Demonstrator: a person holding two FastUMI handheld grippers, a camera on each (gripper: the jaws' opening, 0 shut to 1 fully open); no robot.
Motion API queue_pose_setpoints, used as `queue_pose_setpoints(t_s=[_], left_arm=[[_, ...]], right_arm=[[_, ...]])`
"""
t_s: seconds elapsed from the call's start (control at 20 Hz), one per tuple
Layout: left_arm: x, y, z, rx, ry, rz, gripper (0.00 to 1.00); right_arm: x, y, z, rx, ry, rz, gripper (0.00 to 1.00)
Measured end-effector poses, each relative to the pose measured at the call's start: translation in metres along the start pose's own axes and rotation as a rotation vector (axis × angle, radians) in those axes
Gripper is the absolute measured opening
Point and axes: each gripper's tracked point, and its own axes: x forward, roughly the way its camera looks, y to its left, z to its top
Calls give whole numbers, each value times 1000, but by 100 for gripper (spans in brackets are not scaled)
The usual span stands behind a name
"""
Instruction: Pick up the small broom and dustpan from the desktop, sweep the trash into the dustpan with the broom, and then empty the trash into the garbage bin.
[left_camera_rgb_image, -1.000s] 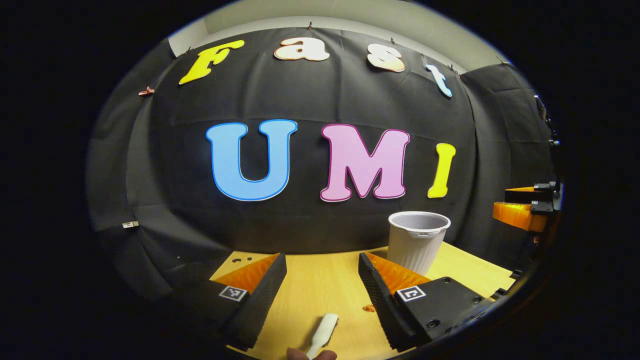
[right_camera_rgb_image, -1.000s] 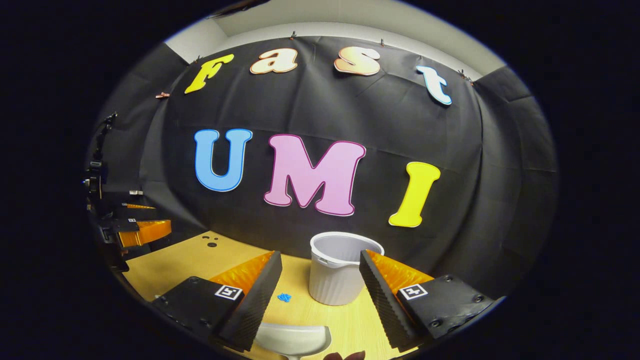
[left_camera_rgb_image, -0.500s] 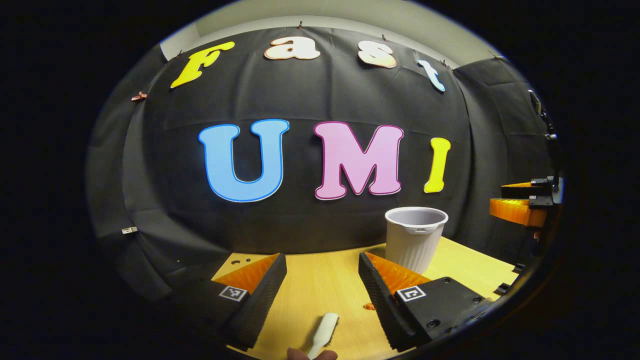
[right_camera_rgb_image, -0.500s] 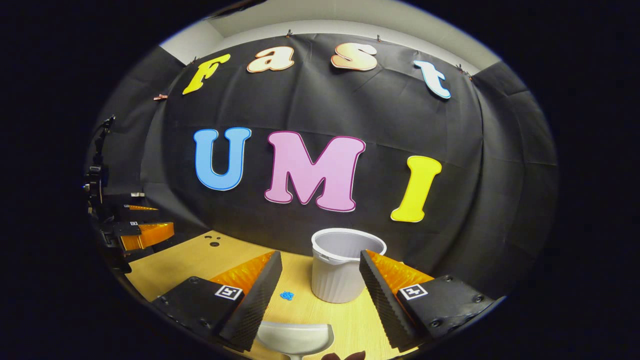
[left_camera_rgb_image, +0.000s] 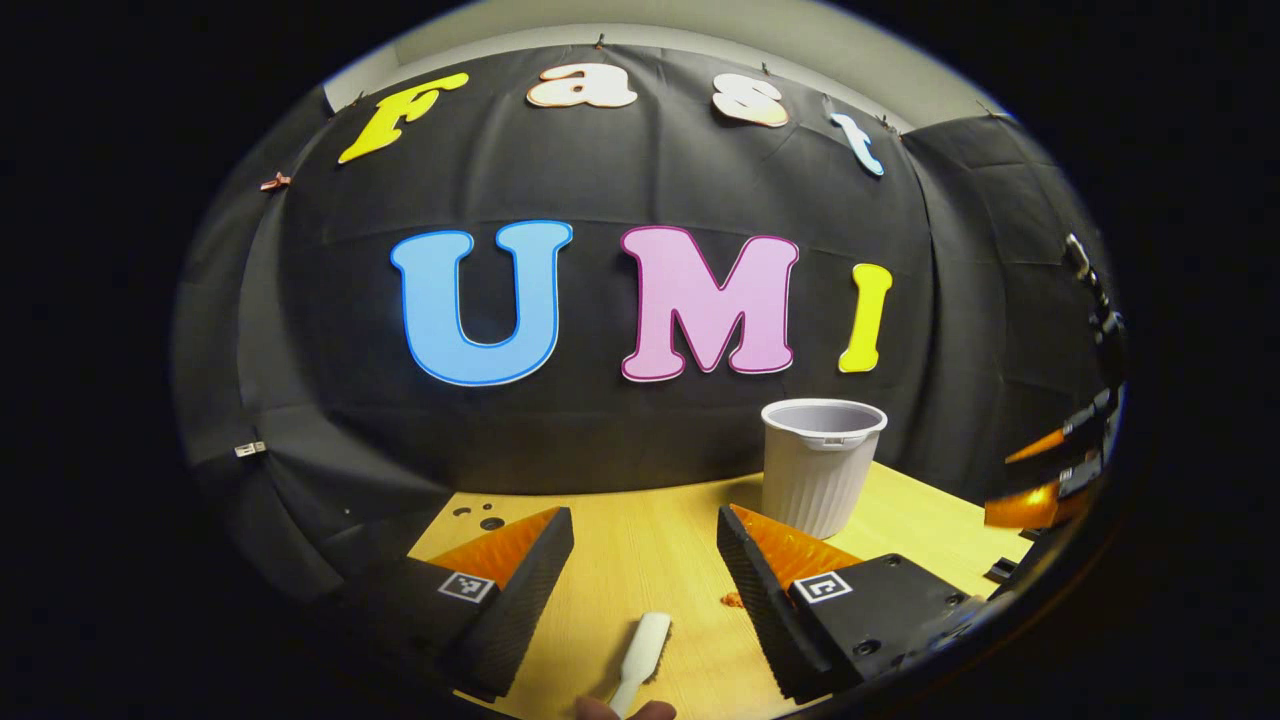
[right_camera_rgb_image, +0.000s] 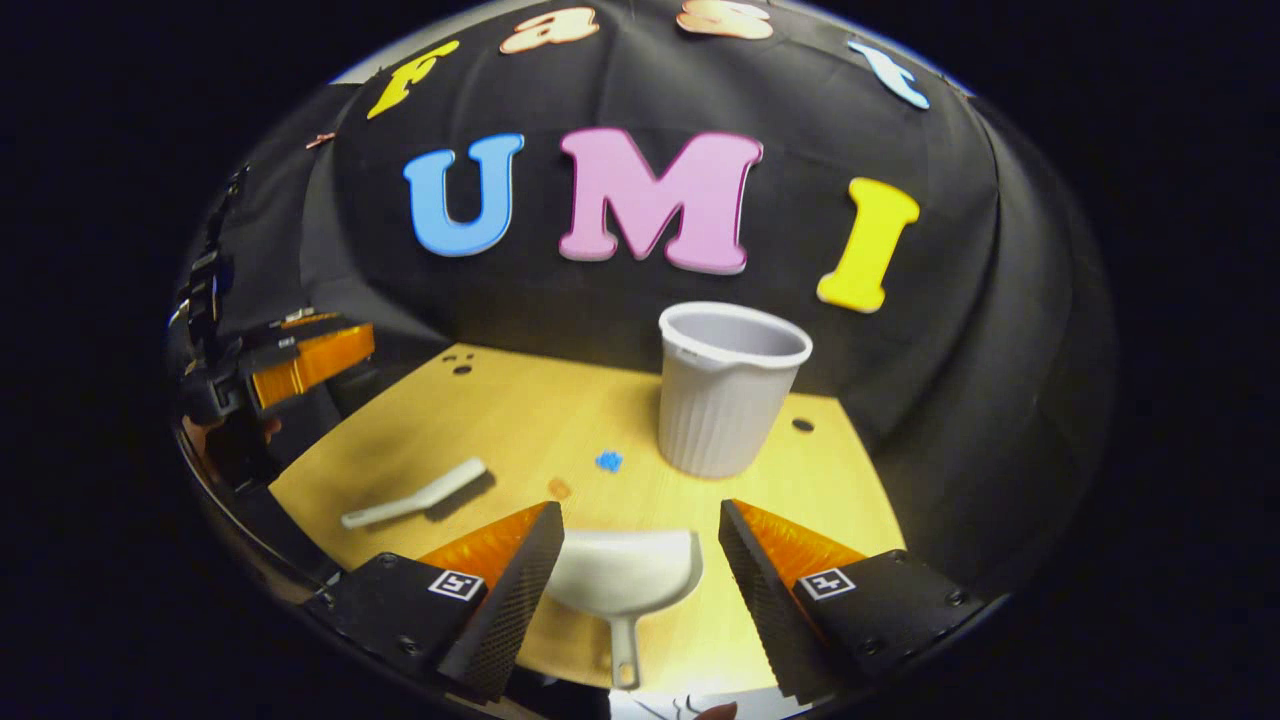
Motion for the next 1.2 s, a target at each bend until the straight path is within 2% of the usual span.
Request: queue_pose_setpoints(t_s=[0.15, 0.55, 0.65, 0.7, 0.75, 0.8, 0.9, 1.05, 1.15, 1.2], left_arm=[[1, 5, -13, -14, 24, 8, 93], [-23, 29, -20, 6, 35, 60, 93], [-28, 34, -22, 16, 40, 77, 93], [-30, 36, -25, 22, 45, 85, 93], [-31, 38, -26, 24, 52, 92, 93], [-33, 40, -28, 23, 57, 97, 93], [-34, 43, -32, 14, 70, 115, 93], [-34, 44, -40, 5, 94, 131, 93], [-34, 43, -51, 13, 122, 125, 93], [-32, 41, -58, 18, 140, 118, 93]], right_arm=[[9, 3, -70, 2, 177, 9, 98], [73, 0, -202, 31, 479, -8, 94], [90, 6, -218, 61, 528, 9, 93], [97, 8, -222, 66, 545, 11, 87], [102, 10, -223, 71, 552, 14, 87], [108, 10, -222, 74, 555, 12, 78], [116, 5, -224, 70, 569, -9, 78], [124, 4, -222, 75, 562, -2, 78], [124, 5, -220, 59, 567, 14, 41], [124, 5, -217, 44, 555, 29, 39]])
